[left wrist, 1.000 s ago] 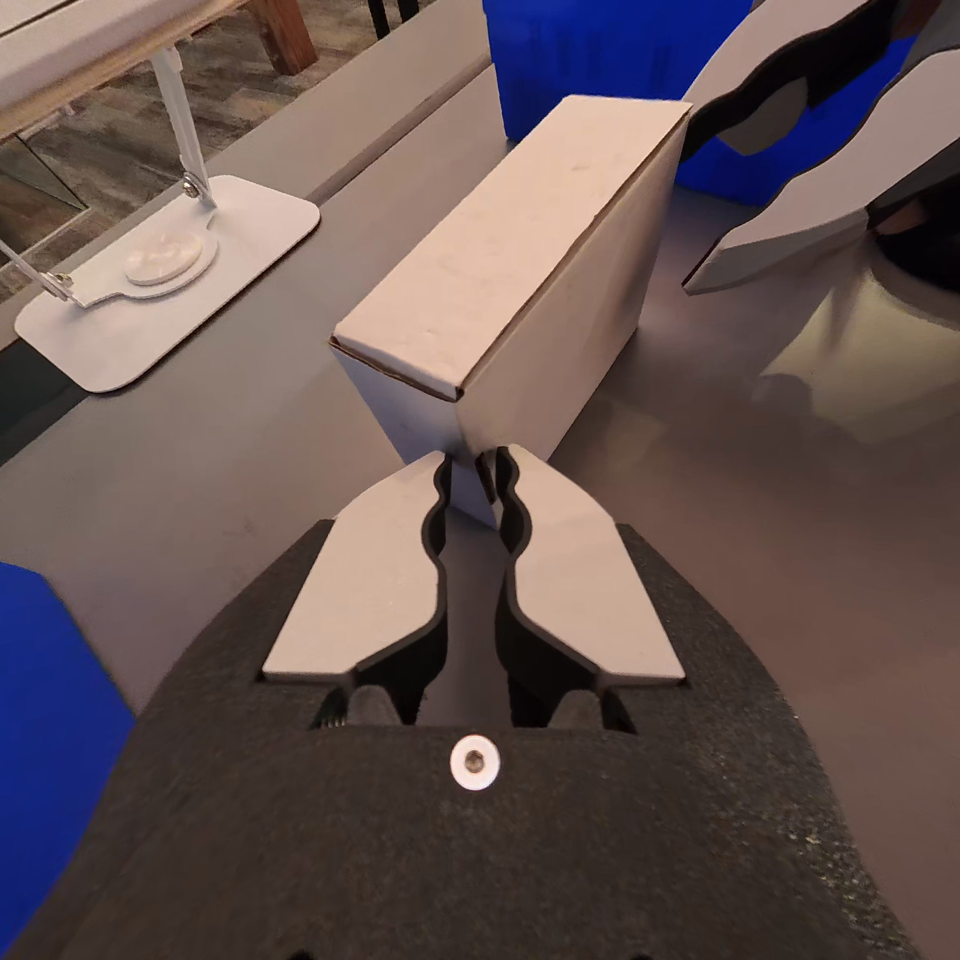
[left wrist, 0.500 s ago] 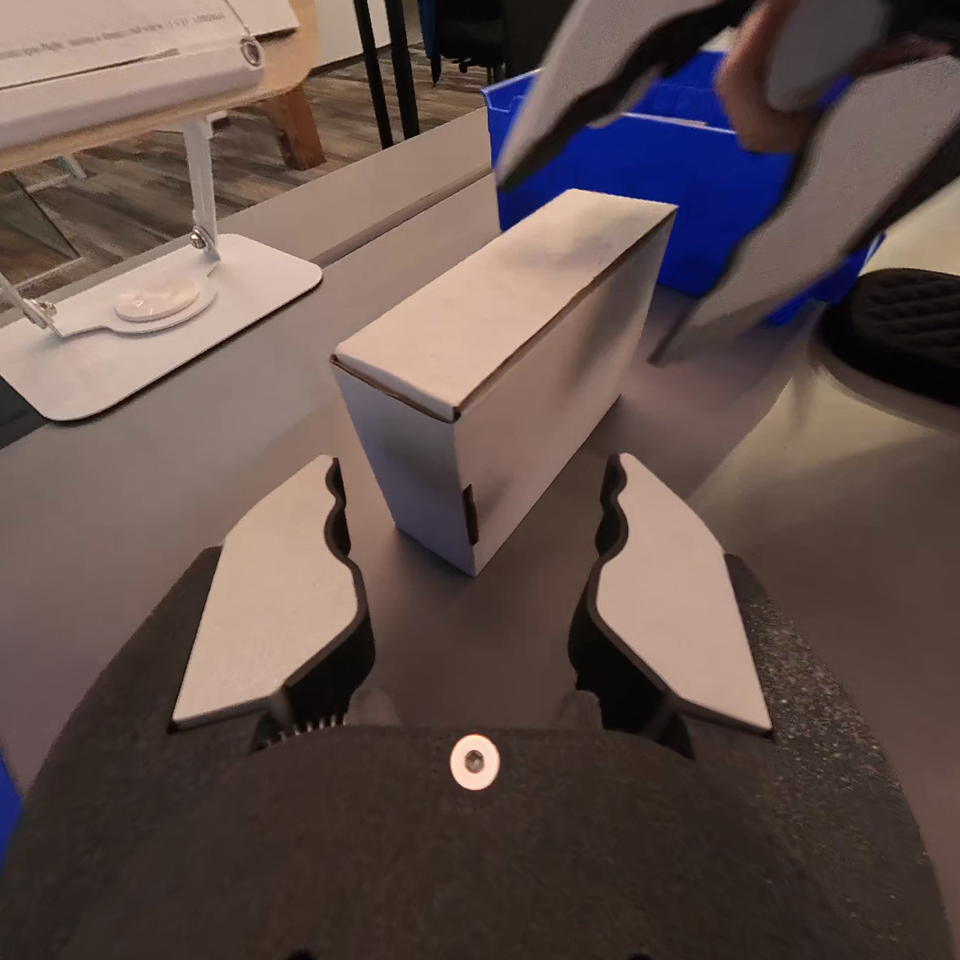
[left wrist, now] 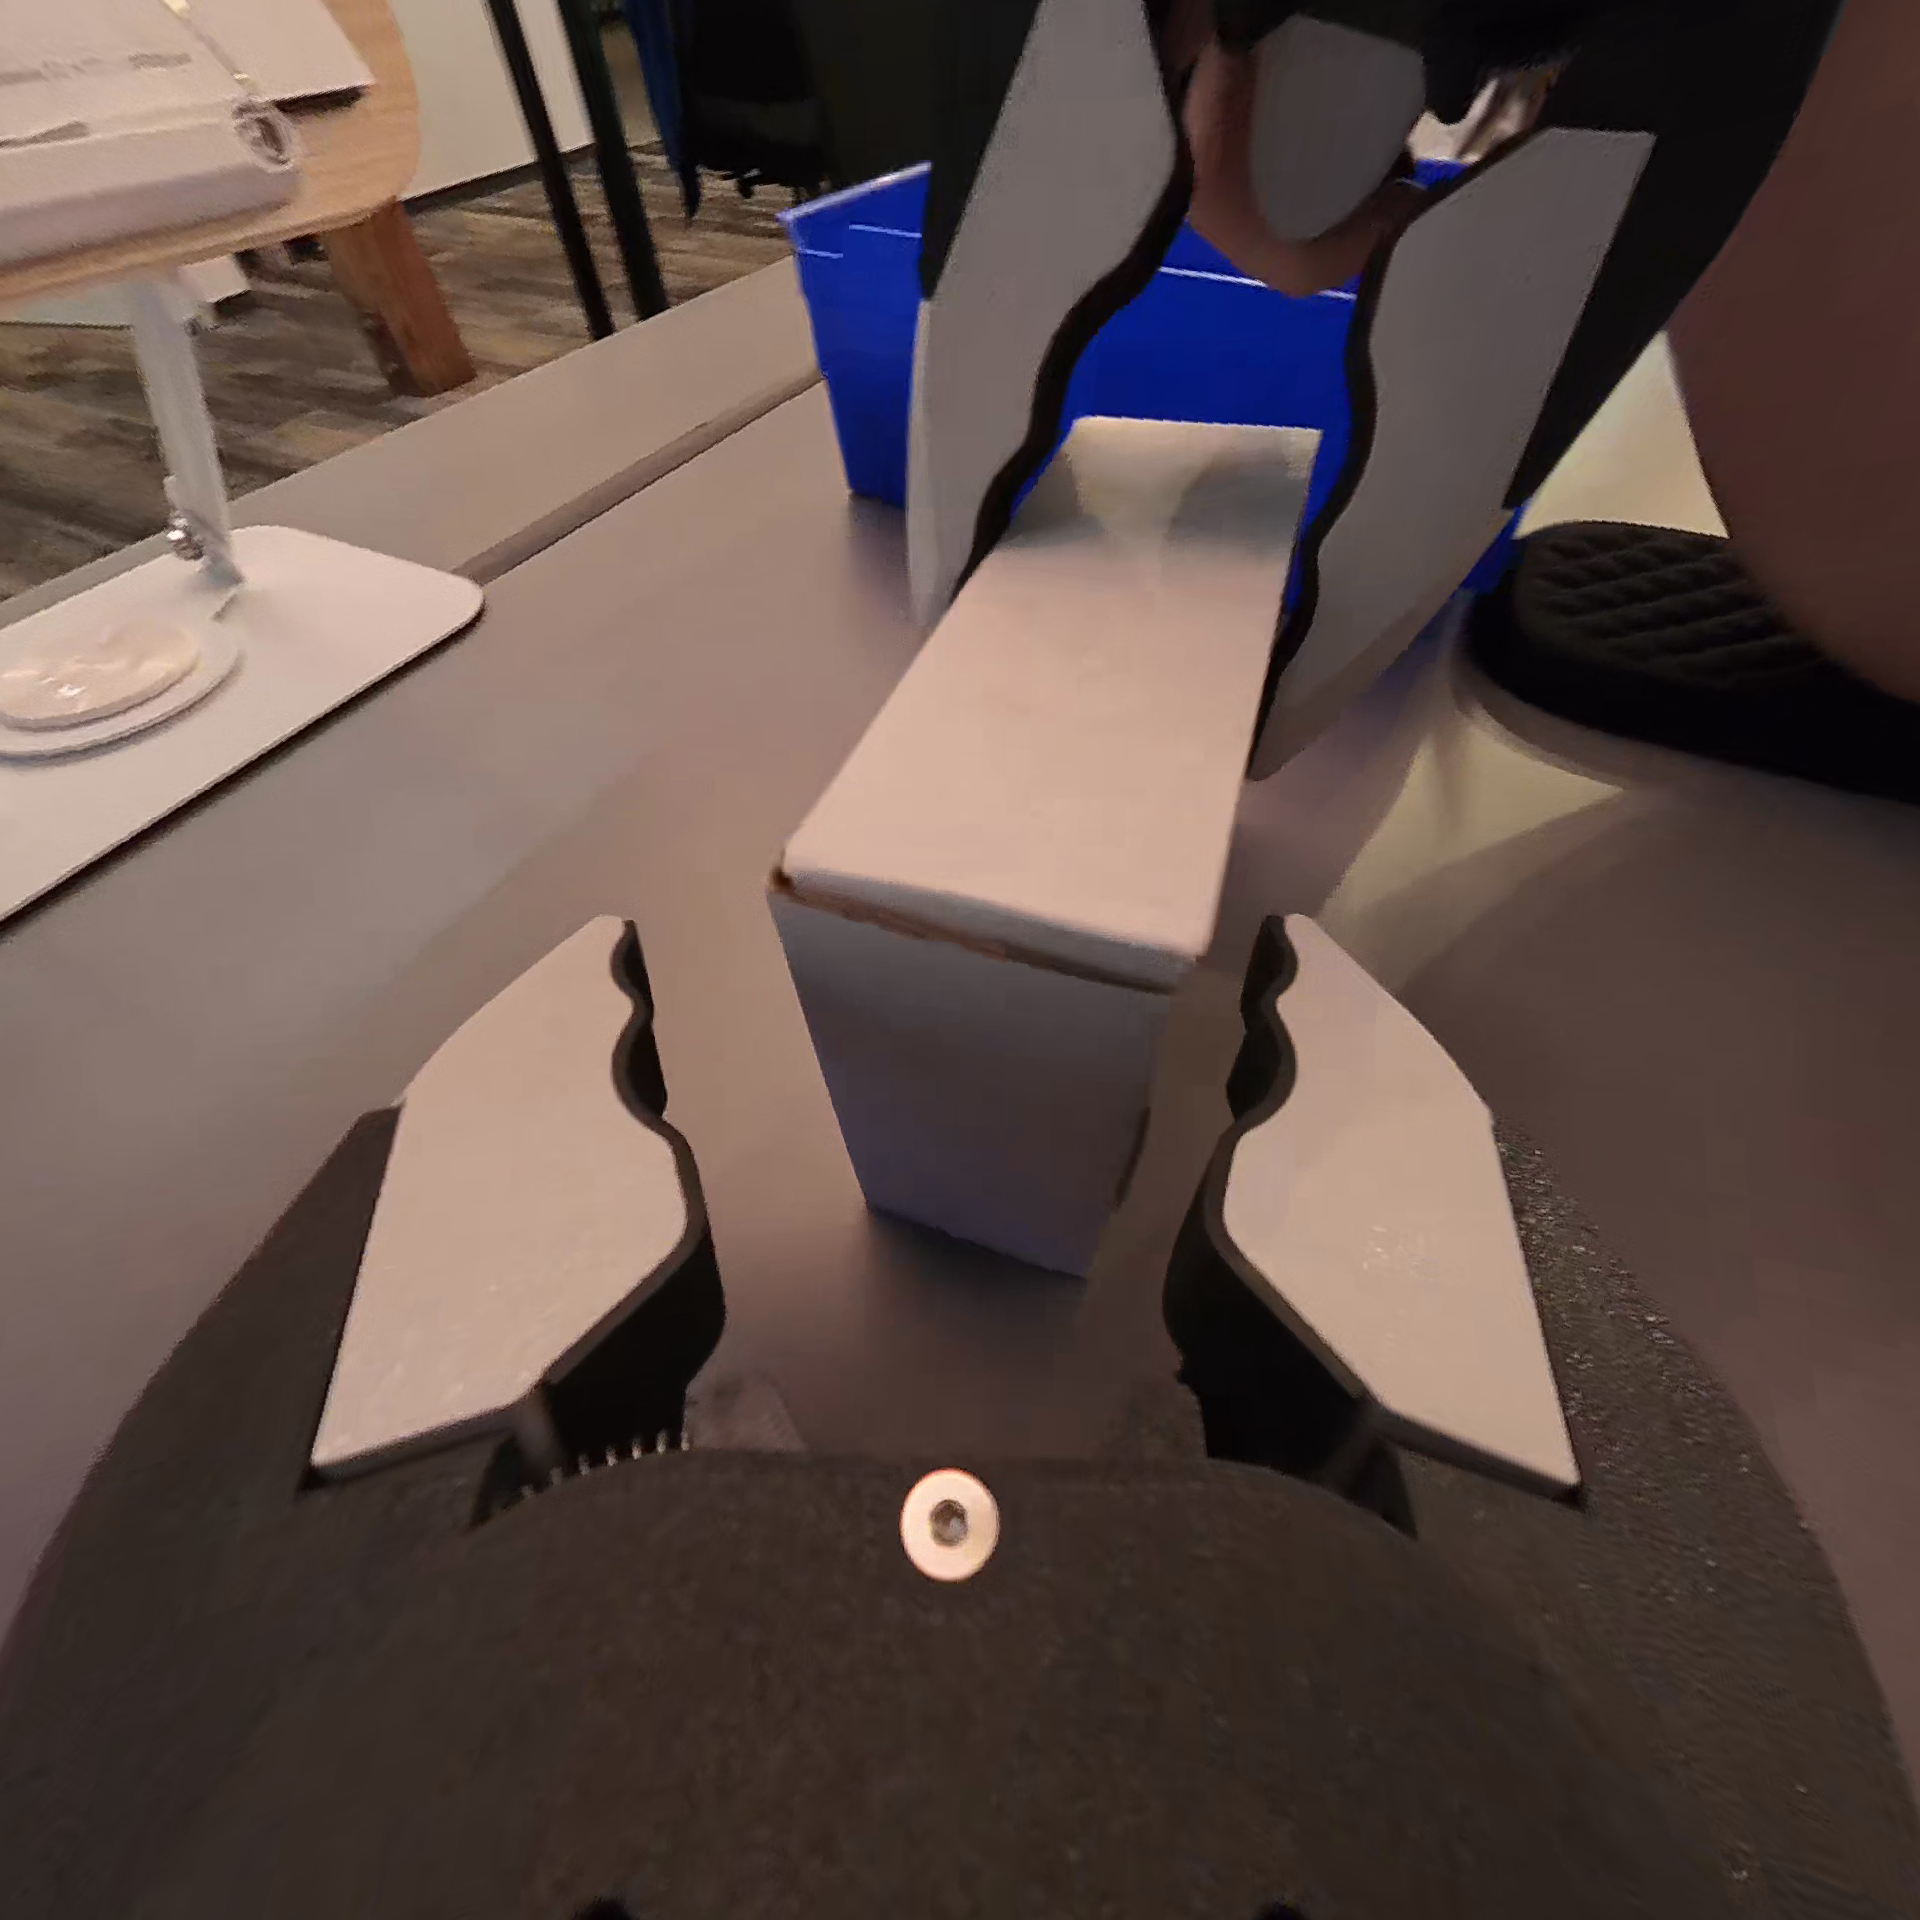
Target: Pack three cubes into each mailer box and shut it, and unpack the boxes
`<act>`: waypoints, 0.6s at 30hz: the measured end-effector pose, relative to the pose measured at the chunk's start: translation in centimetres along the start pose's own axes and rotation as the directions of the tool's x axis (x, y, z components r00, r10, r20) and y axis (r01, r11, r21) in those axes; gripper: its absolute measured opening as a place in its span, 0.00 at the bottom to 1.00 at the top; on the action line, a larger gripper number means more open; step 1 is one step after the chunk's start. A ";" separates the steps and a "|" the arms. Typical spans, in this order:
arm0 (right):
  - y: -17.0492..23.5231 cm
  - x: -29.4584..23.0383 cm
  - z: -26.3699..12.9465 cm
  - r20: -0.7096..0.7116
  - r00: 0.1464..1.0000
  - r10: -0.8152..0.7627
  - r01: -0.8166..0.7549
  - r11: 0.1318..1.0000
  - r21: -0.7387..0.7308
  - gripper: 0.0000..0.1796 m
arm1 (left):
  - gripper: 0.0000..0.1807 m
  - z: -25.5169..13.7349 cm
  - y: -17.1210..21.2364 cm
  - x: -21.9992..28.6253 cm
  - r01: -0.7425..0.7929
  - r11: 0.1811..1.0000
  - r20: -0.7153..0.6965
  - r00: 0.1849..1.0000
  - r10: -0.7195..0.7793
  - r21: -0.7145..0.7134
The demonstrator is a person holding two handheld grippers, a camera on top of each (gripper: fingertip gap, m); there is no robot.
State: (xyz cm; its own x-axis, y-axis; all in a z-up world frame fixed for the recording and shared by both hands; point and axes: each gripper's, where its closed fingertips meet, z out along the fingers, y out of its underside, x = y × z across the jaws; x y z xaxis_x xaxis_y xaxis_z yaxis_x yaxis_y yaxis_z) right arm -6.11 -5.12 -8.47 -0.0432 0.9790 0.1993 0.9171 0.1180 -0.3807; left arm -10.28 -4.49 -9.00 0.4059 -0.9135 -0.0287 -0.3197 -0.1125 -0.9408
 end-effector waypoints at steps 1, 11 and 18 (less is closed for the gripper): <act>-0.3 -0.4 0.0 0.008 1.000 -0.025 0.025 1.000 0.003 0.37 | 0.60 0.1 0.0 0.5 -0.015 1.000 -0.022 1.000 0.015 0.000; -1.5 -1.4 0.5 0.011 0.997 -0.071 0.071 0.997 0.004 0.37 | 0.57 0.4 -0.1 2.3 -0.062 0.998 -0.096 0.993 0.064 0.021; -1.6 -1.7 1.2 0.013 0.994 -0.106 0.107 0.994 -0.024 0.39 | 0.55 0.4 0.5 2.5 -0.066 0.998 -0.125 0.990 0.062 -0.025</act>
State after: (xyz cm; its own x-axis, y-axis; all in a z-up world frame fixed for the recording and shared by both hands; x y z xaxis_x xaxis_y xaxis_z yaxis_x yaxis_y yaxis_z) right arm -8.00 -6.80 -9.32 -0.1456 0.9630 0.2268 0.9165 0.2177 -0.3357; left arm -9.10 -6.67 -9.70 0.2750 -0.9604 -0.0444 -0.3668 -0.0621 -0.9282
